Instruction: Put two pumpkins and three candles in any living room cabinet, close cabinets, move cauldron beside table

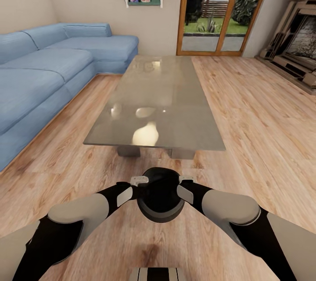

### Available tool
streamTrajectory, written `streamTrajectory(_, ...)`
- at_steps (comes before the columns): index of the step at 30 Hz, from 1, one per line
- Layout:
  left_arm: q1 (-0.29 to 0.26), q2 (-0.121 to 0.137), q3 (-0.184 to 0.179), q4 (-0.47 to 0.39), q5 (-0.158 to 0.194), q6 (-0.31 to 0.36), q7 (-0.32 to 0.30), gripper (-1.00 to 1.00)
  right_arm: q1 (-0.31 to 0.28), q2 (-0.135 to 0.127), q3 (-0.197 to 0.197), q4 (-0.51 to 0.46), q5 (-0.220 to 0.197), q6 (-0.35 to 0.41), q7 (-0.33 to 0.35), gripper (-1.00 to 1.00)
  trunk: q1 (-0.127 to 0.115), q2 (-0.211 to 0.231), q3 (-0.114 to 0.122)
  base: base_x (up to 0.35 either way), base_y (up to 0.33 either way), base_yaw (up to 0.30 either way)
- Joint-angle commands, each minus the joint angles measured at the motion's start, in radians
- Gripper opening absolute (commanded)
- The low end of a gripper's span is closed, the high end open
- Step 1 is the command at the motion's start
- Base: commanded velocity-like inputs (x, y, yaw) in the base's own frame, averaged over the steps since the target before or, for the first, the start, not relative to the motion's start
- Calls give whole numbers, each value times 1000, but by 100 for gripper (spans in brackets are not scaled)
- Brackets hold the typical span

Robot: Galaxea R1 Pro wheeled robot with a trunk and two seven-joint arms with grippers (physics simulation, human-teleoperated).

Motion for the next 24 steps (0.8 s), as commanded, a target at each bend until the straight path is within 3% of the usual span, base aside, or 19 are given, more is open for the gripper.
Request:
streamTrajectory(1,-1,0,-4,-2,8,2,6,100,-1,0,3,-2,-2,3,-4,100,0,0,-1,0,0,0)
streamTrajectory(8,-1,0,-4,-2,8,9,6,100,-1,-3,2,-1,-2,11,-5,100,-3,1,26,0,0,0)
streamTrajectory(13,-1,0,-4,-2,7,27,18,100,-1,-3,3,1,-2,44,-11,100,-3,1,26,0,0,0)
streamTrajectory(18,-1,0,-1,-2,9,101,64,100,-1,0,3,4,-2,102,-14,100,-3,1,26,0,0,0)
streamTrajectory(24,-1,0,1,-2,9,141,75,100,-1,0,3,5,-2,120,-17,100,-6,3,49,0,0,0)
